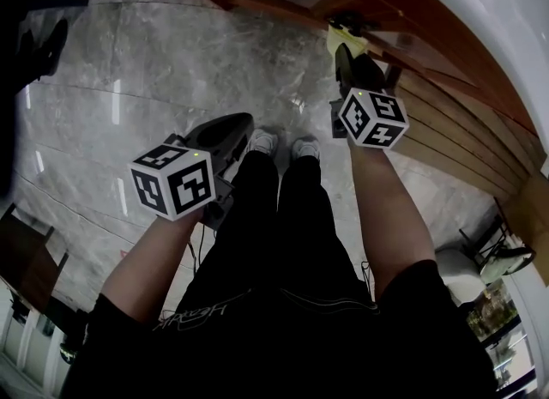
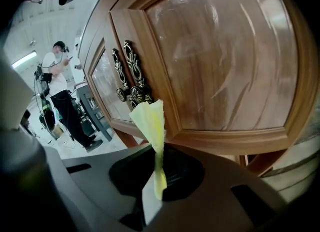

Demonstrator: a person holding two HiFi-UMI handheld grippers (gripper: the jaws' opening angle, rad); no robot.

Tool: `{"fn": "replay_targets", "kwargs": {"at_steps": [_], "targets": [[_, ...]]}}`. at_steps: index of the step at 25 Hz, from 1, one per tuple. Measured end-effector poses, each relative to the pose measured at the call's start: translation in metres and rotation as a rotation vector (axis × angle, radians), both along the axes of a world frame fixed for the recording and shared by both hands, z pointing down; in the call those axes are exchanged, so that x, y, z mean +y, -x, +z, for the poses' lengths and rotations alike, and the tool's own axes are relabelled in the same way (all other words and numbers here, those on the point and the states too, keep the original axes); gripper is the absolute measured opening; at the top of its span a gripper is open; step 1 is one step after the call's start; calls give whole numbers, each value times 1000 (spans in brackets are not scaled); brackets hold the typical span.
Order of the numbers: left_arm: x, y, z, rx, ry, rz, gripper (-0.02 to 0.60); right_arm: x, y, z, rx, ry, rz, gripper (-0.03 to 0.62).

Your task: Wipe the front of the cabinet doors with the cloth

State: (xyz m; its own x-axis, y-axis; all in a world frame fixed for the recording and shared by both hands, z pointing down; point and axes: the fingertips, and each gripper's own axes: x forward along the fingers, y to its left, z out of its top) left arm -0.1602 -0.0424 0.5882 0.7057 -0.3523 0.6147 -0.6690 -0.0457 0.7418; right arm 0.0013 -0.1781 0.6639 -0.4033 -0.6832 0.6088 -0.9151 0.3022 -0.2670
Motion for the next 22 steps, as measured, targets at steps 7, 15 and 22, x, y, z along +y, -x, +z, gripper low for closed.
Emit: {"fn": "replay_targets", "kwargs": {"at_steps": [7, 15, 22], "targets": [[4, -20, 0, 10, 6, 41, 6, -4, -14, -7, -15, -21, 38, 41], [8, -48, -4, 22, 2, 69, 6, 1, -48, -9, -7, -19, 78, 41], [18, -78, -2, 20, 14, 89, 6, 10, -88, -9, 11, -15, 110, 41]]}}
